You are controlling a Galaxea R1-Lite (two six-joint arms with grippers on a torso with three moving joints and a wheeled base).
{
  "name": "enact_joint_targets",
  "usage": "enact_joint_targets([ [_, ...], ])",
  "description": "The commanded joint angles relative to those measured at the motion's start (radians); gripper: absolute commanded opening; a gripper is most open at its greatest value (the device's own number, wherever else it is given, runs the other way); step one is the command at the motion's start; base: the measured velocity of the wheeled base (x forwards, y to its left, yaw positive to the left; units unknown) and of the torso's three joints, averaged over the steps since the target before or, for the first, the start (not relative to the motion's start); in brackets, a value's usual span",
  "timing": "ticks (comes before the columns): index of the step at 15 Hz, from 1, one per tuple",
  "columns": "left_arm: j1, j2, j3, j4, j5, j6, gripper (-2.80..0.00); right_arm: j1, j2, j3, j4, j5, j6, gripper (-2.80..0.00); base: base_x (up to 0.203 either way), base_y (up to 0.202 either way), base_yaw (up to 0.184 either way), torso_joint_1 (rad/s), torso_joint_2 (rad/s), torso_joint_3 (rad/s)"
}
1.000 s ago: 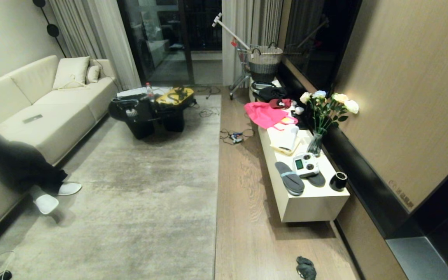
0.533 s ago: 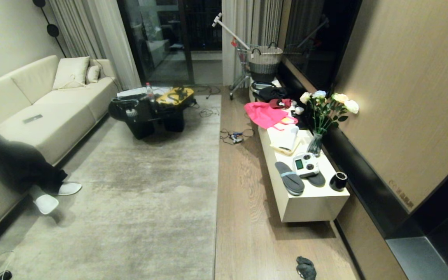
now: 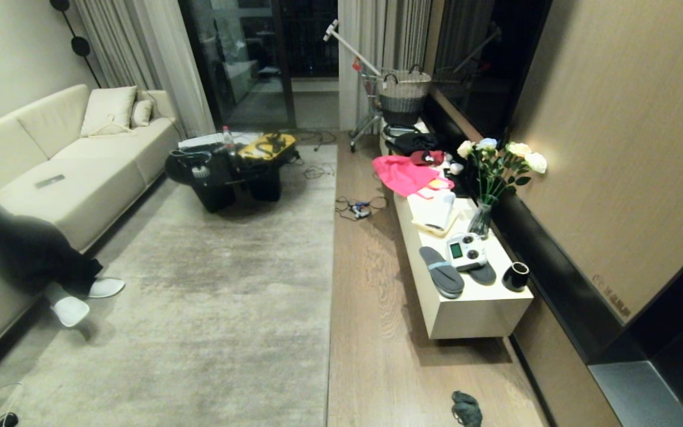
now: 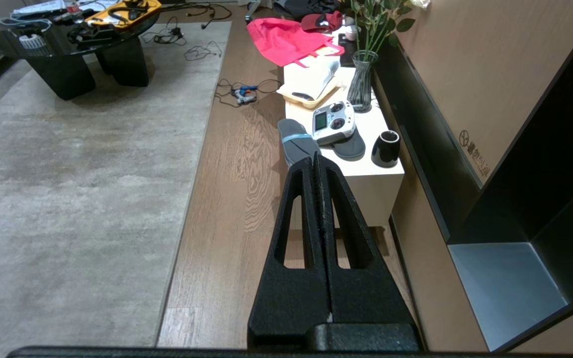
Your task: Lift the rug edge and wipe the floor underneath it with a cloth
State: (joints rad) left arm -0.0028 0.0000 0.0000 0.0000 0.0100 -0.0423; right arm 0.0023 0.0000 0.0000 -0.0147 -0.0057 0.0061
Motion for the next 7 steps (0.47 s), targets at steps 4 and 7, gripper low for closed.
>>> enact_joint_targets([
  [4,0.001,0.002,0.000,0.000,0.001,-0.001,-2.80,0.001,0.002,0.000,-0.001,-0.002,0.006,-2.80,0.000,0.000,0.000,0.000,0.00,0.000],
  [7,0.001,0.002,0.000,0.000,0.001,-0.001,-2.80,0.001,0.002,0.000,-0.001,-0.010,0.017,-2.80,0.000,0.000,0.000,0.000,0.00,0.000],
])
